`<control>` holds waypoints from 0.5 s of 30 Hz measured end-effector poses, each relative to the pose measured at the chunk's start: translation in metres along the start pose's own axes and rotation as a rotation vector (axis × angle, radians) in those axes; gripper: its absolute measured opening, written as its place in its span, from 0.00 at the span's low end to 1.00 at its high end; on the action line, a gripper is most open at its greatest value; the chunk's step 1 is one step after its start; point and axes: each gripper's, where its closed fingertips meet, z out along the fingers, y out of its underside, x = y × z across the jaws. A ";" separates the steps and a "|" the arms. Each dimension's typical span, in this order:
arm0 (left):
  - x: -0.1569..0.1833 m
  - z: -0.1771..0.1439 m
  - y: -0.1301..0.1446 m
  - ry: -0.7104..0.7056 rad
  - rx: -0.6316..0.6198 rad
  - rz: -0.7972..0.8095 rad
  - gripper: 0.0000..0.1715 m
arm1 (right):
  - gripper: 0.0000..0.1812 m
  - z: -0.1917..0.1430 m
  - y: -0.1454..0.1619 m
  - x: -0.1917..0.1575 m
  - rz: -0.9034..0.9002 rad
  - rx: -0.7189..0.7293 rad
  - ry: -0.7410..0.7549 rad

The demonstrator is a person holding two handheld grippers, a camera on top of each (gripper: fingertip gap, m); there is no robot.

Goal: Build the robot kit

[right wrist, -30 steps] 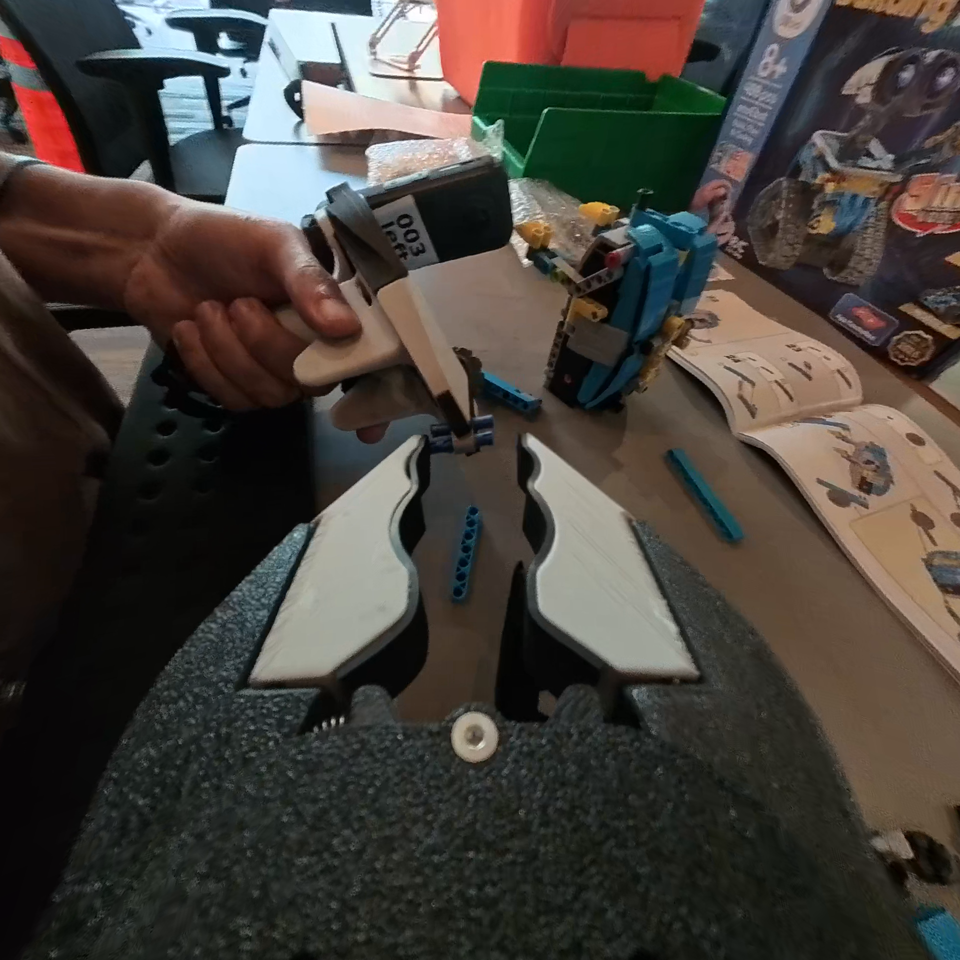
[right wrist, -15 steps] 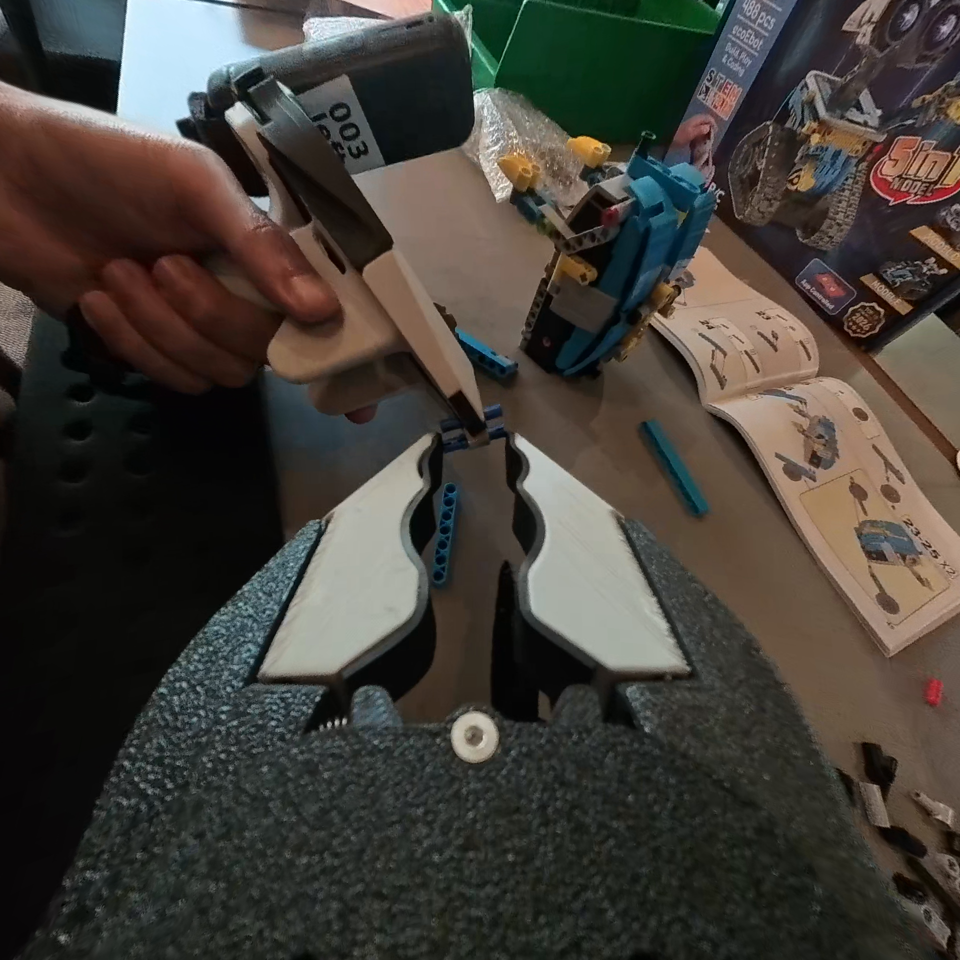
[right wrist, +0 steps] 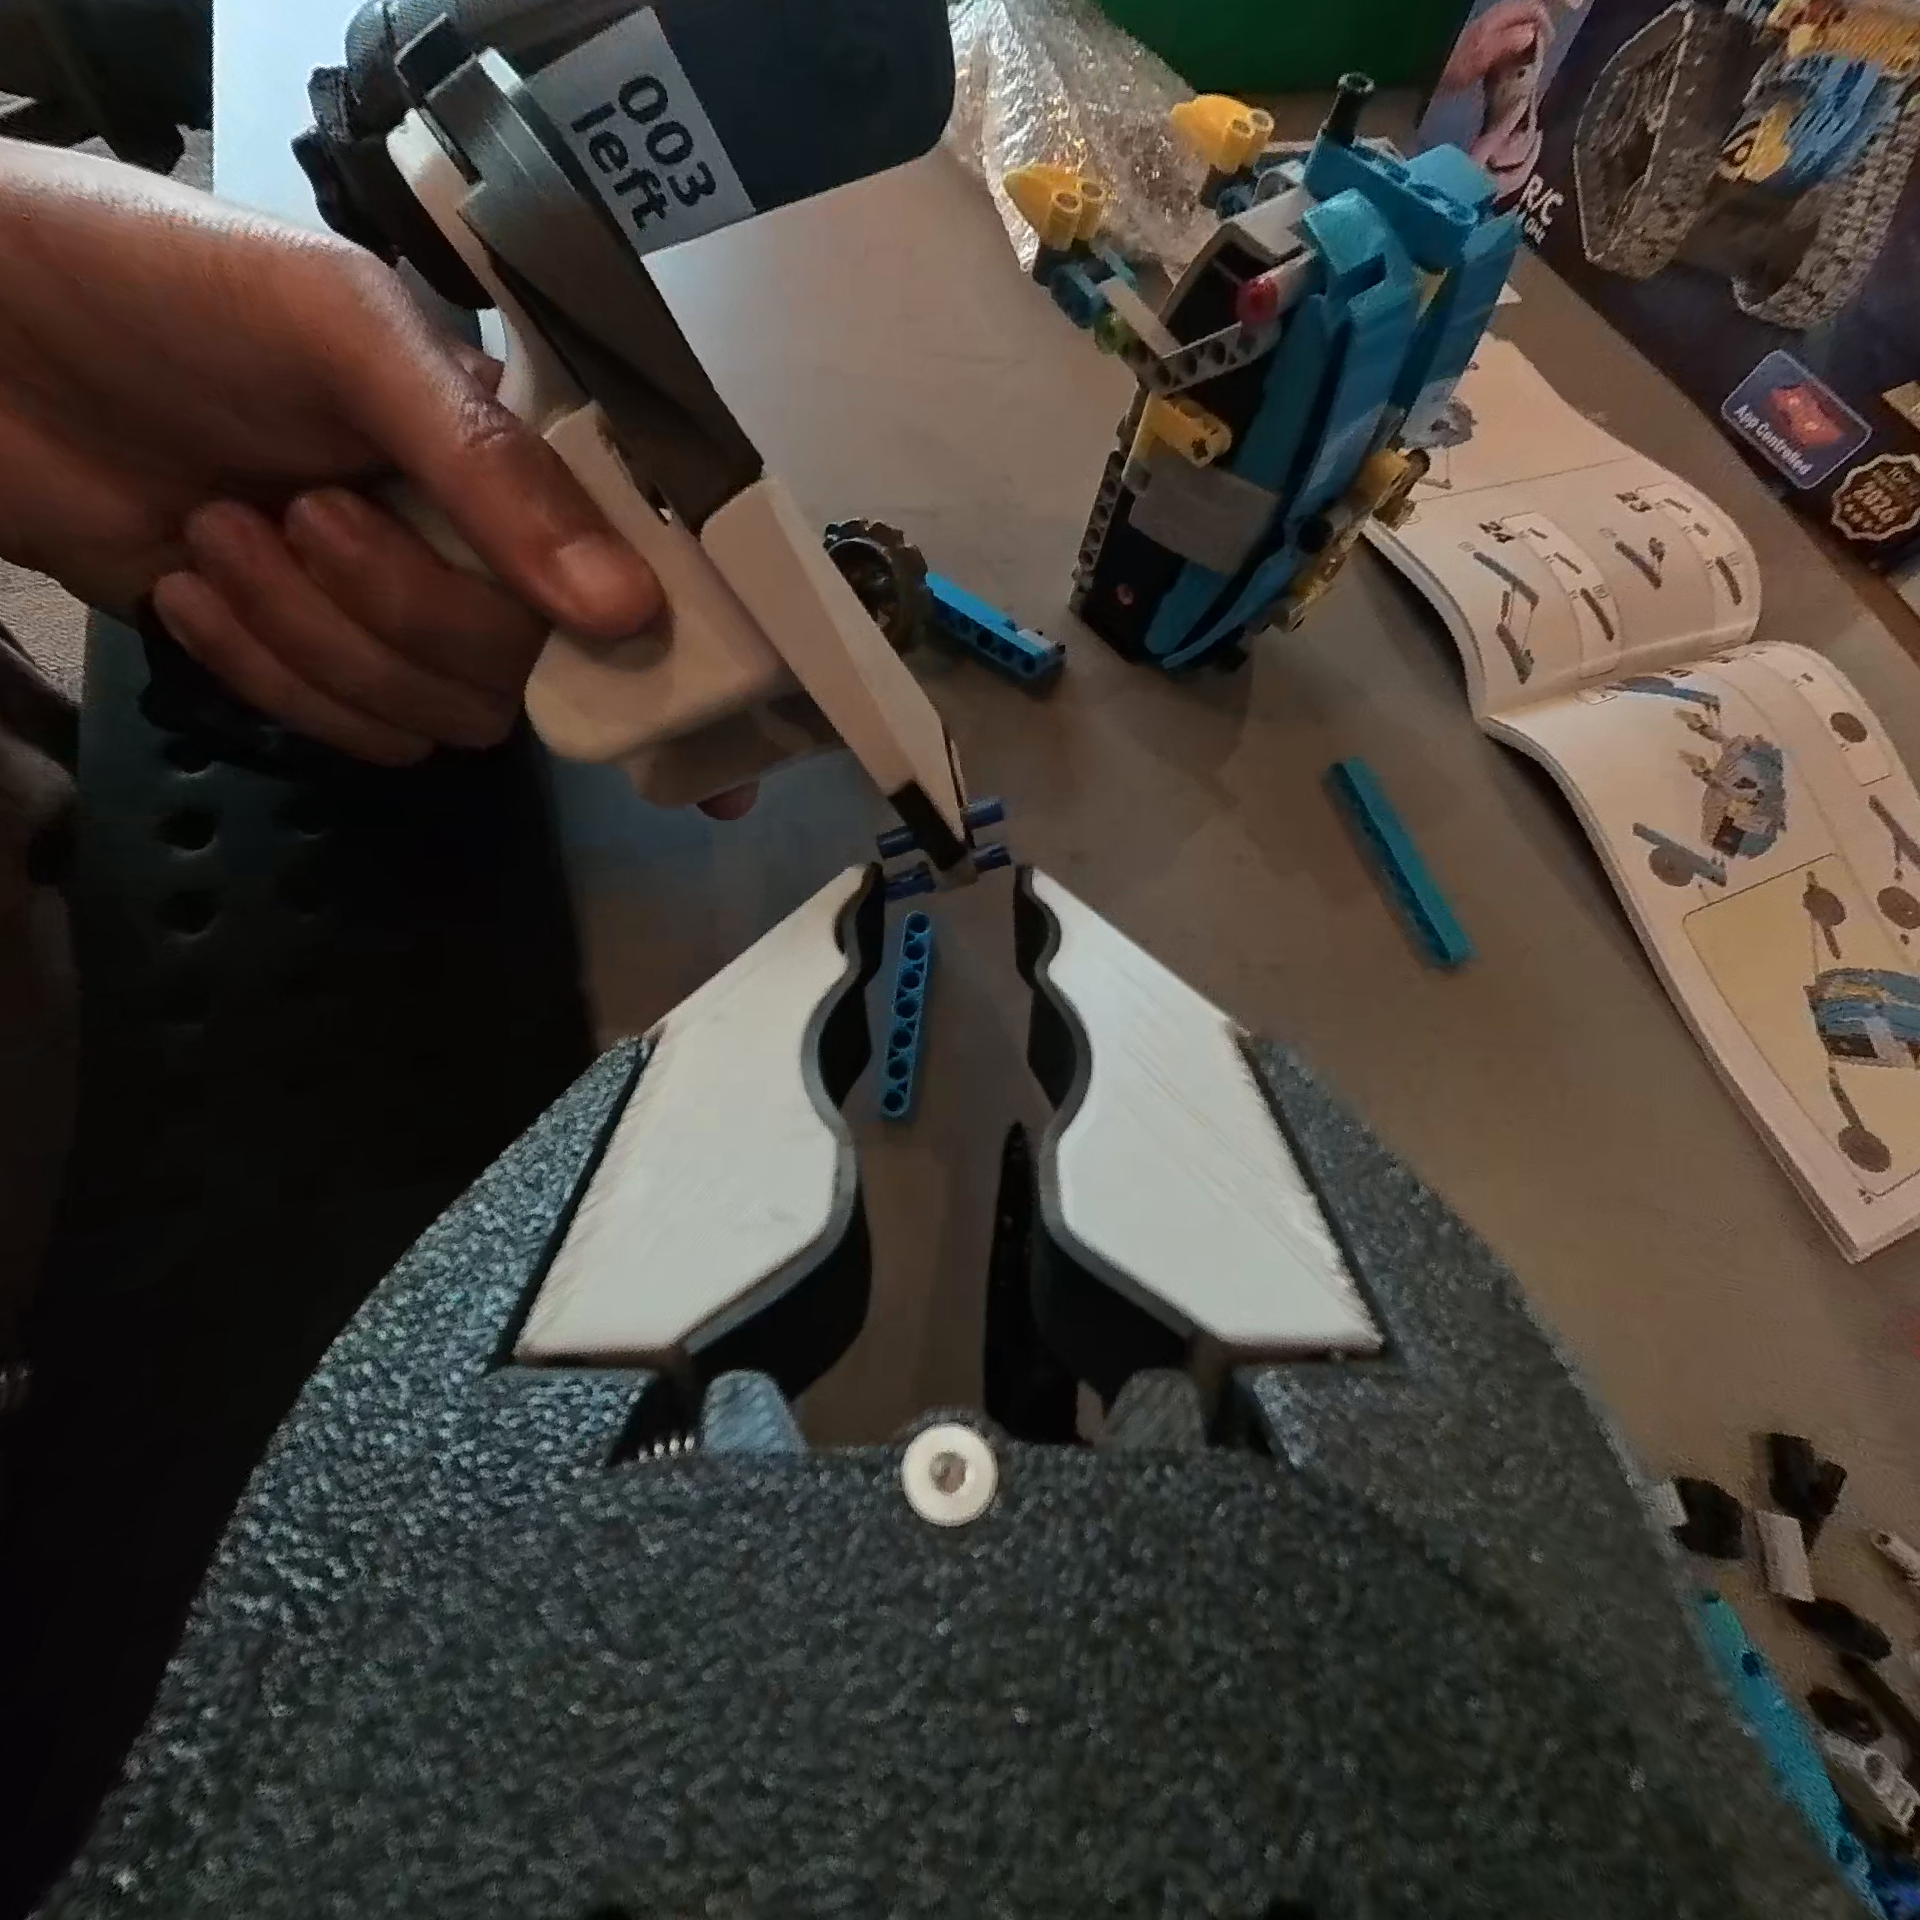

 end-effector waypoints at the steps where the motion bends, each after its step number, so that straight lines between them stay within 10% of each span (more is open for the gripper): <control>1: 0.000 0.000 0.000 -0.001 -0.001 -0.002 0.04 | 0.14 0.000 0.000 0.000 0.007 -0.005 -0.003; 15: -0.002 0.007 0.006 -0.015 -0.065 0.005 0.04 | 0.10 -0.003 0.008 -0.003 -0.127 -0.022 0.012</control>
